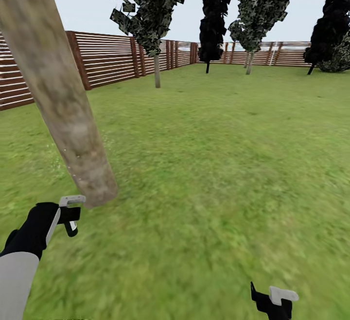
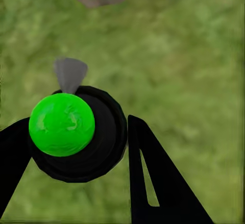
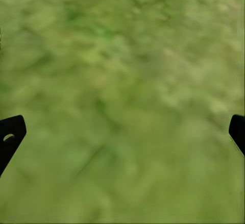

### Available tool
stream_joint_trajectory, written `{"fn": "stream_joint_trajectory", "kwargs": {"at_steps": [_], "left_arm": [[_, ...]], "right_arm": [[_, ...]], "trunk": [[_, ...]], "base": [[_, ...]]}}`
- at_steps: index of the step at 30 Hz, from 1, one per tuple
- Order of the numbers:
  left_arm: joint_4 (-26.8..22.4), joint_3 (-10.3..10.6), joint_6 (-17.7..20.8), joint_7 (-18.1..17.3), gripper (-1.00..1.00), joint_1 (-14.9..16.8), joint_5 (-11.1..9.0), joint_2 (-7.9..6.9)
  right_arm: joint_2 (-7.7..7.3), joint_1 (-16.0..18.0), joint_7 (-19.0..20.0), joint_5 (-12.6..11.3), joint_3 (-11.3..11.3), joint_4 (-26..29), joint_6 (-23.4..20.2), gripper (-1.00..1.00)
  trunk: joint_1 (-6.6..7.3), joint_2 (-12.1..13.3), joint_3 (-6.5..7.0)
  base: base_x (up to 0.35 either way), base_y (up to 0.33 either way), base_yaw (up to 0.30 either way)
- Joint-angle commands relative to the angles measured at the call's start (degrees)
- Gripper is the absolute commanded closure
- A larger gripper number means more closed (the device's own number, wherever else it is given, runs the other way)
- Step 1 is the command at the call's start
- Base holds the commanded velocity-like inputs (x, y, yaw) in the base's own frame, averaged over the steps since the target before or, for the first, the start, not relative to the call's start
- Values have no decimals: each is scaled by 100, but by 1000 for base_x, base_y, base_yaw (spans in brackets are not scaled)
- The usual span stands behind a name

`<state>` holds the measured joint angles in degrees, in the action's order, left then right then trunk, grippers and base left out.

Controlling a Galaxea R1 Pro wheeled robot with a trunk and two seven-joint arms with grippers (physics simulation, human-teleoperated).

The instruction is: In the garden, pick up the pesticide atomizer on the floor and spray pesticide onto both trees until each tree trunk is fully covered.

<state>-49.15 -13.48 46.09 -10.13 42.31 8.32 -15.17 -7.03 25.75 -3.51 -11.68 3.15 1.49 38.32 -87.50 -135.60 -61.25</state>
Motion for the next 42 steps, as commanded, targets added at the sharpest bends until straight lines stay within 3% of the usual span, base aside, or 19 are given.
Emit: {"fn": "stream_joint_trajectory", "kwargs": {"at_steps": [1, 12, 14, 16, 18, 20, 23, 27, 30, 33, 39, 42], "left_arm": [[-7, -11, 22, -52, 100, 6, 64, 8], [61, 16, -18, 113, 100, 50, 52, 65], [64, 128, 29, 38, 100, 386, 38, 222], [48, 116, 39, 25, 100, 464, 54, 125], [-1, 138, 51, -27, 100, 436, 8, -278], [-27, 157, 43, -286, 100, 421, 16, -357], [-31, 144, 38, -362, 100, 419, 10, -342], [-25, 147, 35, -367, 100, 420, 10, -156], [-32, 545, 48, -366, 100, 427, 0, -85], [-30, 677, 49, -359, 100, 427, -6, 39], [5, 623, 26, -352, 100, 417, 10, 100], [44, 275, -13, -368, 100, 381, 23, -84]], "right_arm": [[0, 1, -24, -18, 36, 0, 9, -100], [0, 1, -19, -20, 36, 0, 9, -100], [0, 1, -18, -27, 36, 0, 9, -100], [0, 1, -18, -27, 36, 0, 9, -100], [0, 1, -18, -27, 36, 0, 9, -100], [0, 1, -18, -27, 36, 0, 9, -100], [-7, 1, -18, -25, 36, 0, 9, -100], [-9, 1, -18, -19, 36, 0, 9, -100], [-9, 1, -18, -24, 36, 0, 9, -100], [-9, 1, -18, -24, 36, 0, 9, -100], [-9, 1, -18, -21, 36, 0, 9, -100], [-9, 1, -18, -23, 36, 0, 9, -100]], "trunk": [[0, -2, -5], [0, -2, -5], [0, -2, -5], [0, -2, -5], [0, -2, -5], [0, -2, -5], [0, -2, -5], [0, -2, -5], [0, -2, -5], [0, -2, -5], [0, -2, -5], [0, -2, -5]], "base": [[119, -270, 275], [101, -131, 240], [0, 0, 5], [0, 0, 1], [0, 0, 0], [17, 0, 0], [261, 0, 0], [334, 0, 0], [324, 0, 0], [205, 0, 0], [16, -31, 0], [0, -2, 0]]}}
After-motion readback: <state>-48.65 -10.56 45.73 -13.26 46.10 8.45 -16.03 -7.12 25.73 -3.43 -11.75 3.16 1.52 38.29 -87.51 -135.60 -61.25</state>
